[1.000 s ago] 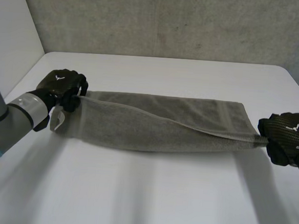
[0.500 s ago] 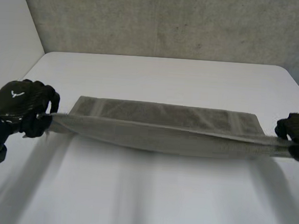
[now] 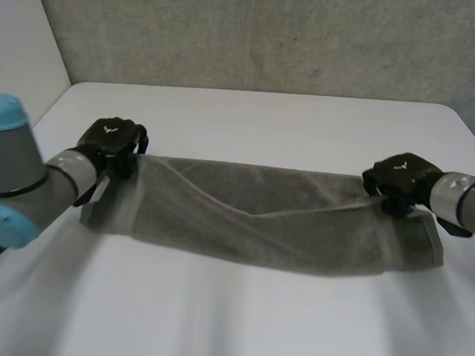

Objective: Fold the towel.

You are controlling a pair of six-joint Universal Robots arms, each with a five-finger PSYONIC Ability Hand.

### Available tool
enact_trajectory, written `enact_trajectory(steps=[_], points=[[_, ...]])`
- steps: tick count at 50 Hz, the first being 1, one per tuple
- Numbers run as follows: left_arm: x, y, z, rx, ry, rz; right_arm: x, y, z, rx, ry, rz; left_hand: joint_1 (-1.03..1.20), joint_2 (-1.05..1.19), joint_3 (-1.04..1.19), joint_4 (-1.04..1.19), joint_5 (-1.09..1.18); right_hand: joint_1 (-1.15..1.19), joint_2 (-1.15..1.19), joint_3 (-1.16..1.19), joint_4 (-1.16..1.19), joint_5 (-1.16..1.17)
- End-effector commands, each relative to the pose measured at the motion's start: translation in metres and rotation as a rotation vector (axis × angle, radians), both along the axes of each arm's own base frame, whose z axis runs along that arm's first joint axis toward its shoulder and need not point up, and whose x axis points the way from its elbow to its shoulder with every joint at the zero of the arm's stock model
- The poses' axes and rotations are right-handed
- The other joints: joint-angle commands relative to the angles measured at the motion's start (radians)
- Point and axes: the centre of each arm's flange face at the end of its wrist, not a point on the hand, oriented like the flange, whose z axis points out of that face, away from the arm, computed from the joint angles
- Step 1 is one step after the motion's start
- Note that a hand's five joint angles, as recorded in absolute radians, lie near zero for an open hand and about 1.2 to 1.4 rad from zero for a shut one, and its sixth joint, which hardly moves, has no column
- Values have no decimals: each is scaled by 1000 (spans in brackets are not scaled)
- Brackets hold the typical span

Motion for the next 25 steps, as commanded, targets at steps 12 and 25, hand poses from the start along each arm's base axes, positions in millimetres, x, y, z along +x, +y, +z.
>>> enact_trajectory(steps=[12, 25], points=[[-34, -71, -27, -114, -27, 43, 23, -77, -37, -274, -48, -149, -29, -113, -157, -125, -252, 77, 87, 62, 63, 63], [-54, -68, -38, -122, -32, 5, 32, -82, -60, -274, -25, -168, -1116, -1200, -1244, -1212, -1339, -1145, -1135, -1160, -1159, -1159]])
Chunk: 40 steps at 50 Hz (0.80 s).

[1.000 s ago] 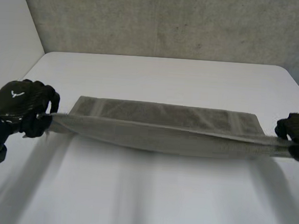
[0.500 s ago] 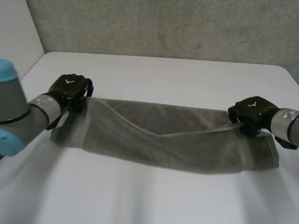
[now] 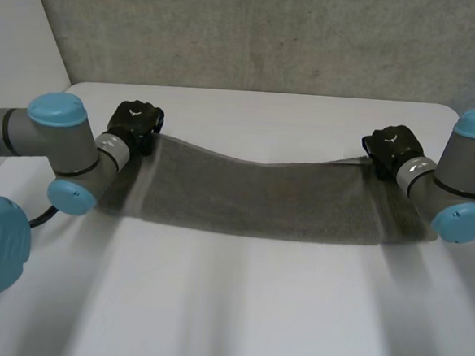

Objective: Fold the towel.

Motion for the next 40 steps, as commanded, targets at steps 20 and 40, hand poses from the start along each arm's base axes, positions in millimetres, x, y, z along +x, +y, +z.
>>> enact_trajectory(steps=[20, 40], points=[[8, 73, 70, 48, -8, 41, -15, 57, 78, -46, -15, -107, -1196, -1272, -1314, -1282, -1412, -977, -963, -991, -987, -981], [28, 136, 40, 111, 151, 55, -48, 117, 14, 147, 12, -118, -1196, -1272, -1314, -1282, -1412, -849, -835, -864, -859, -854]])
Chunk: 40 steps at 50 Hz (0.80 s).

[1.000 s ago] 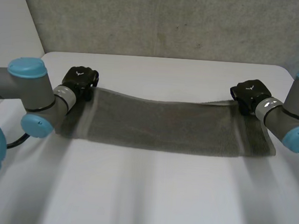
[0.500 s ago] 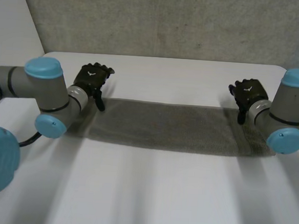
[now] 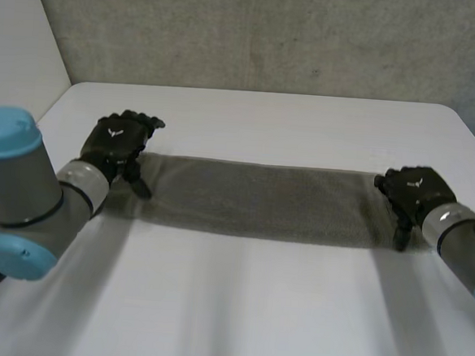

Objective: Fold the towel.

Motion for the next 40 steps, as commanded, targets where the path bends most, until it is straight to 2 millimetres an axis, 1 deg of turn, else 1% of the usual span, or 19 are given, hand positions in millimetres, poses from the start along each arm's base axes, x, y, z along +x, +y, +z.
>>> enact_trajectory(steps=[1, 5, 8, 12, 16, 18, 22, 24, 25, 27, 29, 30, 32, 34, 35, 36, 37, 38, 40], points=[[3, 1, -13, -3, 59, 14, -15, -13, -20, -20, -32, -4, -83, -77, -67, -86, -212, 120, 114, 121, 112, 130], [4, 2, -16, -3, 64, 15, -17, -20, -43, 28, -38, 8, -86, -80, -70, -89, -215, 205, 199, 207, 197, 215], [4, 4, -19, 2, 60, 13, -17, -24, -46, 34, -36, 3, -83, -77, -67, -86, -212, 264, 258, 266, 256, 274], [3, 6, -20, -12, 65, 8, -20, -31, -49, 33, -38, -7, -86, -80, -70, -89, -215, 642, 635, 643, 633, 652], [3, 7, -16, -37, 73, 7, -25, -34, -49, 30, -39, -19, -86, -80, -70, -89, -215, 749, 743, 750, 741, 759], [4, 7, -13, -63, 82, 10, -30, -39, -50, 27, -34, -41, -83, -77, -67, -86, -212, 1149, 1142, 1150, 1140, 1159], [3, 7, -12, -81, 86, 7, -41, -45, -51, 24, -32, -77, -83, -77, -67, -86, -212, 1156, 1150, 1157, 1148, 1166], [3, 7, -13, -83, 87, 7, -57, -53, -45, 6, -14, -131, -83, -77, -67, -86, -212, 1156, 1150, 1157, 1148, 1166], [3, 7, -13, -85, 86, 9, -57, -53, -45, 6, -14, -132, -83, -77, -67, -86, -212, 1156, 1150, 1157, 1148, 1166], [3, 7, -13, -84, 85, 7, -66, -58, -41, -6, -3, -161, -86, -80, -70, -89, -215, 1156, 1150, 1157, 1148, 1166], [3, 7, -13, -85, 86, 9, -89, -71, -29, -38, 46, -220, -86, -80, -70, -89, -215, 1156, 1150, 1157, 1148, 1166], [3, 7, -13, -85, 86, 9, -90, -71, -29, -38, 46, -220, -86, -80, -70, -89, -215, 1156, 1150, 1157, 1148, 1166], [3, 8, -13, -85, 86, 7, -124, -83, -11, -75, 133, -293, -86, -80, -70, -89, -215, 1156, 1150, 1157, 1148, 1166], [3, 7, -12, -87, 86, 10, -139, -89, 1, -107, 178, -317, -86, -80, -70, -89, -215, 1156, 1150, 1157, 1148, 1166], [3, 7, -11, -89, 87, 10, -139, -89, 1, -107, 179, -317, -86, -80, -70, -89, -215, 1156, 1150, 1157, 1148, 1166], [3, 7, -11, -90, 87, 10, -146, -93, 15, -150, 214, -322, -86, -80, -70, -89, -215, 1156, 1150, 1157, 1148, 1166], [3, 7, -11, -90, 87, 10, -141, -95, 30, -196, 237, -299, -86, -80, -70, -89, -215, 1156, 1150, 1157, 1148, 1166], [3, 7, -11, -90, 87, 10, -141, -95, 30, -197, 237, -299, -86, -80, -70, -89, -215, 1156, 1150, 1157, 1148, 1166], [3, 7, -11, -91, 87, 10, -91, -89, 62, -310, 216, -178, -86, -80, -70, -89, -215, 1156, 1150, 1157, 1148, 1166]])
